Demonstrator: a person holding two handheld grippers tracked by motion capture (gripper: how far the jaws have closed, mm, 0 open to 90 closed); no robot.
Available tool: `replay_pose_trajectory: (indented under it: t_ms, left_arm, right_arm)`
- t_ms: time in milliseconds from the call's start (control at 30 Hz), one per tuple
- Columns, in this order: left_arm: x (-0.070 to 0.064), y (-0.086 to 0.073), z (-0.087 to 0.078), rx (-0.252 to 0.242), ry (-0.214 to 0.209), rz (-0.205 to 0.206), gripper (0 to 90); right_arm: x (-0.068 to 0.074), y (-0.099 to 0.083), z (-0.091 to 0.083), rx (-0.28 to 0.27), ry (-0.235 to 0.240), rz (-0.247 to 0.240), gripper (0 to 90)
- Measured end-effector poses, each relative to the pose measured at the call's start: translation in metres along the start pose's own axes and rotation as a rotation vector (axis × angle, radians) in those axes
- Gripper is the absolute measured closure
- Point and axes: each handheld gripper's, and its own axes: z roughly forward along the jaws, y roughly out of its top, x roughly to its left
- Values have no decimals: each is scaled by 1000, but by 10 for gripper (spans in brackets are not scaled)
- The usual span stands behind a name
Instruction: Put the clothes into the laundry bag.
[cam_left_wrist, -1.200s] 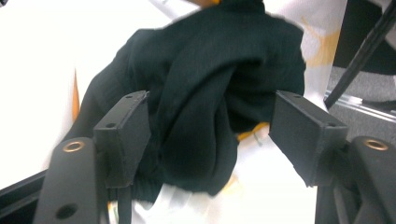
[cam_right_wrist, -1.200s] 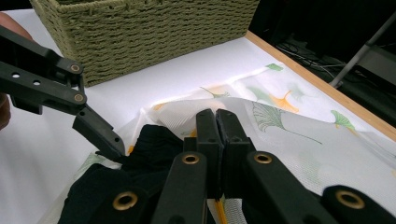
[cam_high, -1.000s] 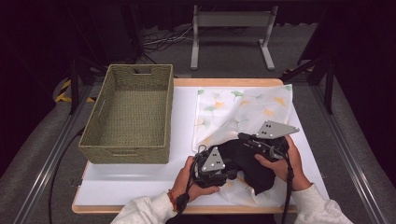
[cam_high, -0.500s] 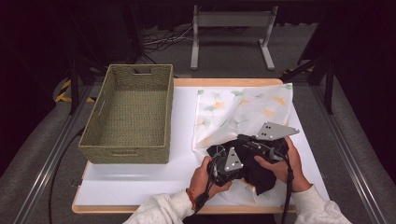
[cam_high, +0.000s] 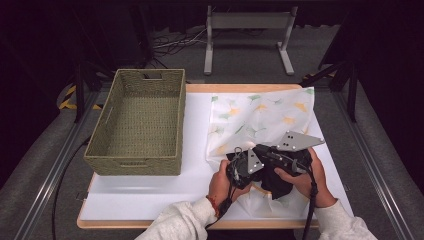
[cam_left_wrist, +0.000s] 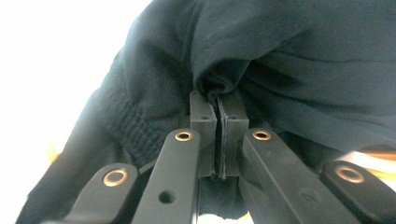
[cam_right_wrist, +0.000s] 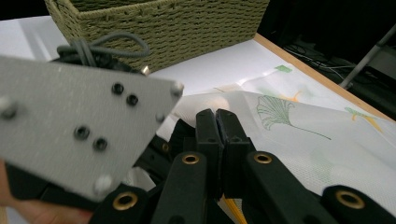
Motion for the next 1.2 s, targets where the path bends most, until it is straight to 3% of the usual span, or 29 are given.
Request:
replay_pose_trajectory:
  t_ms: [167, 367, 433, 500, 533, 767, 800, 867, 967, 1033, 1133, 1200]
  left_arm:
    - [8, 3, 3, -8, 52, -14, 871]
    - [18, 4, 4, -8, 80, -43, 871]
    - [21, 2, 4, -14, 40, -65, 870]
    - [21, 2, 3, -16, 33, -63, 869]
    - [19, 1, 1, -27, -1, -55, 867]
    - [14, -4, -14, -45, -73, -47, 812]
    - [11, -5, -20, -50, -107, -32, 805]
    - [9, -6, -24, -48, -121, -13, 788]
    - [3, -8, -32, -46, -180, 5, 762]
    - [0, -9, -32, -44, -198, 10, 754]
    - [-11, -6, -29, -54, -257, 38, 744]
    - [-18, -2, -28, -55, -251, 57, 733]
  right_arm:
    - [-3, -3, -3, 0, -1, 15, 892]
    - [-3, -3, -2, 10, -6, 15, 892]
    - [-3, -4, -2, 12, -6, 18, 892]
    - [-3, -4, -2, 14, -6, 18, 892]
    - [-4, -4, -2, 16, -12, 18, 892]
    - [-8, -7, -1, 29, -25, 21, 892]
    - [-8, -7, -1, 30, -27, 21, 892]
    - [-9, -8, -1, 35, -34, 23, 892]
    - [-10, -8, -1, 38, -40, 21, 892]
    - [-10, -8, -1, 38, -42, 20, 892]
    - [-11, -8, 0, 37, -41, 22, 891]
    - [-10, -8, 1, 42, -40, 21, 891]
